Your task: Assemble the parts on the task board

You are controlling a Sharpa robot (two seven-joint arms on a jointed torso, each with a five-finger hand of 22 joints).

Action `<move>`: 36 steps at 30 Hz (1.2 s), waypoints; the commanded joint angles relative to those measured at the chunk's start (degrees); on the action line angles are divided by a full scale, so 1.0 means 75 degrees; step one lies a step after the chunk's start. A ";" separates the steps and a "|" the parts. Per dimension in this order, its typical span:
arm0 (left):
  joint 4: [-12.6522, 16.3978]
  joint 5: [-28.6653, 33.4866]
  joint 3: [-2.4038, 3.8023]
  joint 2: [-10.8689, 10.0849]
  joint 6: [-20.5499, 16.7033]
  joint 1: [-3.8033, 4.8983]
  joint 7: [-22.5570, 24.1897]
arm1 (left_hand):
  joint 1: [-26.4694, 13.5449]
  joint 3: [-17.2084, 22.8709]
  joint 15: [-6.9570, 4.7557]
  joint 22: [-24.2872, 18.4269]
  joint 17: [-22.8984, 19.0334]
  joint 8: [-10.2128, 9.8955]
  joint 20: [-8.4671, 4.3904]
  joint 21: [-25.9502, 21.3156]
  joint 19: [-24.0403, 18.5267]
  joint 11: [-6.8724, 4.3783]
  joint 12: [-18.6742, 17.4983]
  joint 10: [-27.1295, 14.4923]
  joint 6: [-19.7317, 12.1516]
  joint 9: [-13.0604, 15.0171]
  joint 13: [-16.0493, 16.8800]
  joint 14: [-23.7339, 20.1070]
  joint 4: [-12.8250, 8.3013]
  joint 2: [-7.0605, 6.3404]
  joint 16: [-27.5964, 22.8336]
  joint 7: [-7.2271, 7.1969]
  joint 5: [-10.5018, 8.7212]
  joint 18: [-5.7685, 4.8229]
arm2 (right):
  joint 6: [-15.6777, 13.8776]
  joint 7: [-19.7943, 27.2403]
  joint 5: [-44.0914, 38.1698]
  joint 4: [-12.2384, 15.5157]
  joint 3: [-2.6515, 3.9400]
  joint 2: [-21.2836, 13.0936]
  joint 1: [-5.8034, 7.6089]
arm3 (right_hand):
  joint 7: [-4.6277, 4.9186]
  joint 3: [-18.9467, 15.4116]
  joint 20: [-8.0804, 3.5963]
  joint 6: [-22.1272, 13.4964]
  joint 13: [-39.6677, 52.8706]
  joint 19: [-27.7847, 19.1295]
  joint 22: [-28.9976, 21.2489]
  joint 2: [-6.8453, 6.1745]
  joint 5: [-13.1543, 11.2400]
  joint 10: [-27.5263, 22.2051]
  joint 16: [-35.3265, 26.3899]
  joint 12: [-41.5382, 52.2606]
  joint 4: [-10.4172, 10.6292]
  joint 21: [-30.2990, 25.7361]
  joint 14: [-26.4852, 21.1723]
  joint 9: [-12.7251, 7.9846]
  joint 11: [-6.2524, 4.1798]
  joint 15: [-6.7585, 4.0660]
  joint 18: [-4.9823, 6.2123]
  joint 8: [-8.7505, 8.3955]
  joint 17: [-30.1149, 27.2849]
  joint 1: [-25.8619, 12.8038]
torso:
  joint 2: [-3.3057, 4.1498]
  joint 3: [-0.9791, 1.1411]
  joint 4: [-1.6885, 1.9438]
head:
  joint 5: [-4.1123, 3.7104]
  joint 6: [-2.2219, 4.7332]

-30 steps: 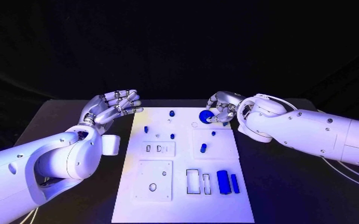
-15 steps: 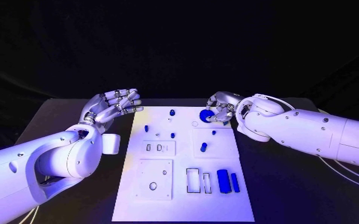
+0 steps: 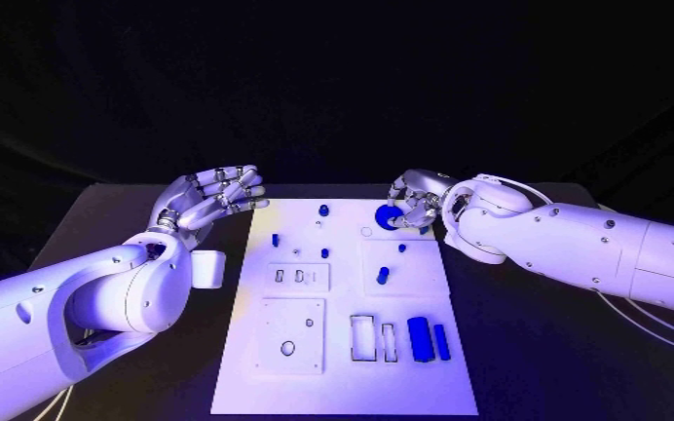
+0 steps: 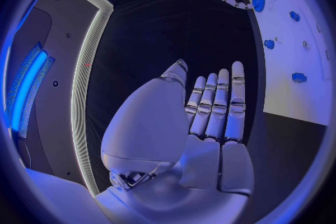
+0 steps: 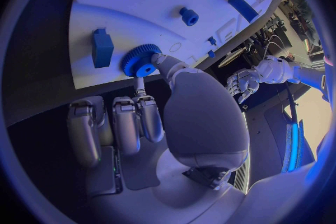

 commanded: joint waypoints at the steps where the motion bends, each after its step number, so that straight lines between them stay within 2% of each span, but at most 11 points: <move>1: 0.0013 0.0011 0.0006 0.0004 0.0142 0.0013 0.0042 | -0.0025 0.0000 0.0011 -0.0007 0.0008 -0.0047 0.0044 -0.0036 0.0010 0.0030 -0.0030 -0.0013 -0.0044 -0.0009 -0.0003 -0.0042 0.0029 0.0029 -0.0041 0.0108 -0.0034 0.0035 | 0.0223 -0.0121 -0.0564 0.0022 -0.0039 -0.0010 -0.0064 | -0.0120 0.0148 -0.0084 0.0197 0.1301 0.0817 0.2013 0.0070 0.0008 0.0118 0.0045 0.0048 -0.0028 0.0032 0.0742 0.0099 -0.0065 -0.0056 -0.0109 0.0103 0.1775 0.0175 | -0.0001 0.0000 0.0003 | 0.0001 -0.0008; 8: 0.0012 0.0011 0.0006 0.0003 0.0146 0.0013 0.0035 | -0.0025 0.0000 0.0011 -0.0007 0.0008 -0.0047 0.0044 -0.0036 0.0010 0.0030 -0.0030 -0.0013 -0.0044 -0.0009 -0.0003 -0.0042 0.0029 0.0029 -0.0041 0.0108 -0.0034 0.0035 | -0.0032 -0.0032 -0.0837 0.0124 -0.0040 -0.0019 -0.0079 | -0.0169 0.0416 -0.0141 0.0305 0.1341 0.0817 0.2013 0.0058 0.0291 0.0160 0.0050 0.0083 -0.0051 0.0032 0.0746 0.0117 -0.0115 -0.0107 -0.0109 0.0143 0.1791 0.0152 | -0.0001 -0.0002 0.0007 | -0.0013 -0.0017; 13: 0.0008 0.0011 0.0006 0.0005 0.0149 0.0013 0.0032 | -0.0025 0.0000 0.0011 -0.0007 0.0008 -0.0047 0.0044 -0.0036 0.0010 0.0030 -0.0030 -0.0013 -0.0044 -0.0009 -0.0003 -0.0042 0.0029 0.0029 -0.0041 0.0108 -0.0034 0.0035 | -0.0443 0.0071 -0.0967 0.0260 -0.0039 -0.0017 -0.0084 | -0.0197 0.0535 -0.0162 0.0366 0.1401 0.0817 0.2013 0.0088 0.0388 0.0224 0.0050 0.0138 -0.0041 0.0032 0.0746 0.0125 -0.0140 -0.0129 -0.0109 0.0156 0.1791 0.0110 | 0.0001 -0.0003 0.0015 | -0.0024 0.0005; 19: 0.0003 0.0011 0.0006 0.0011 0.0151 0.0013 0.0027 | -0.0022 0.0003 0.0012 -0.0012 0.0018 -0.0051 0.0046 -0.0038 0.0014 0.0031 -0.0043 -0.0014 -0.0046 -0.0010 -0.0002 -0.0045 0.0026 0.0033 -0.0048 0.0107 -0.0033 0.0037 | -0.0916 0.0054 -0.1316 0.0627 -0.0036 -0.0023 -0.0077 | -0.0214 0.0567 -0.0181 0.0399 0.1439 0.0817 0.2013 0.0019 0.0364 0.0265 0.0066 0.0173 -0.0002 0.0032 0.0758 0.0127 -0.0155 -0.0146 -0.0109 0.0148 0.1844 -0.0019 | -0.0003 -0.0008 0.0011 | -0.0009 0.0025; 23: 0.0002 0.0011 0.0006 0.0017 0.0153 0.0013 0.0025 | -0.0022 0.0003 0.0012 -0.0012 0.0018 -0.0051 0.0046 -0.0038 0.0014 0.0031 -0.0043 -0.0014 -0.0046 -0.0010 -0.0002 -0.0045 0.0026 0.0033 -0.0048 0.0107 -0.0033 0.0037 | -0.1086 -0.0015 -0.1656 0.0928 -0.0034 0.0015 -0.0062 | -0.0217 0.0571 -0.0184 0.0403 0.1441 0.0817 0.2013 0.0010 0.0353 0.0268 0.0068 0.0174 0.0004 0.0032 0.0760 0.0127 -0.0157 -0.0148 -0.0109 0.0146 0.1852 -0.0037 | 0.0002 -0.0010 0.0012 | 0.0001 0.0040; 29: 0.0002 0.0011 0.0006 0.0039 0.0161 0.0013 0.0021 | -0.0019 0.0005 0.0013 -0.0014 0.0023 -0.0053 0.0047 -0.0039 0.0016 0.0034 -0.0052 -0.0019 -0.0049 -0.0011 -0.0003 -0.0047 0.0024 0.0035 -0.0052 0.0105 -0.0033 0.0037 | -0.1264 -0.0177 -0.2160 0.1190 -0.0033 0.0354 -0.0047 | -0.0218 0.0577 -0.0186 0.0405 0.1442 0.0817 0.2013 0.0007 0.0348 0.0270 0.0070 0.0175 0.0009 0.0032 0.0761 0.0125 -0.0159 -0.0150 -0.0109 0.0141 0.1859 -0.0049 | 0.0006 -0.0010 0.0026 | 0.0011 0.0030; 33: 0.0003 0.0011 0.0006 0.0055 0.0162 0.0013 0.0017 | -0.0019 0.0005 0.0013 -0.0014 0.0023 -0.0053 0.0047 -0.0039 0.0016 0.0034 -0.0052 -0.0019 -0.0049 -0.0011 -0.0003 -0.0047 0.0024 0.0035 -0.0052 0.0105 -0.0033 0.0037 | -0.1346 -0.0285 -0.2407 0.1160 -0.0033 0.0660 -0.0044 | -0.0220 0.0594 -0.0189 0.0403 0.1435 0.0817 0.2013 0.0007 0.0352 0.0263 0.0069 0.0168 0.0023 0.0032 0.0760 0.0118 -0.0162 -0.0152 -0.0109 0.0127 0.1853 -0.0072 | 0.0006 -0.0019 0.0041 | 0.0001 0.0028; 36: 0.0008 0.0011 0.0006 0.0061 0.0162 0.0013 0.0015 | -0.0019 0.0005 0.0013 -0.0014 0.0023 -0.0053 0.0047 -0.0039 0.0016 0.0034 -0.0052 -0.0019 -0.0049 -0.0011 -0.0003 -0.0047 0.0024 0.0035 -0.0052 0.0105 -0.0033 0.0037 | -0.1363 -0.0318 -0.2491 0.1058 -0.0035 0.0879 -0.0043 | -0.0220 0.0597 -0.0190 0.0403 0.1430 0.0817 0.2013 0.0007 0.0355 0.0259 0.0070 0.0164 0.0025 0.0032 0.0761 0.0117 -0.0162 -0.0153 -0.0109 0.0124 0.1857 -0.0077 | 0.0008 -0.0022 0.0034 | 0.0012 0.0026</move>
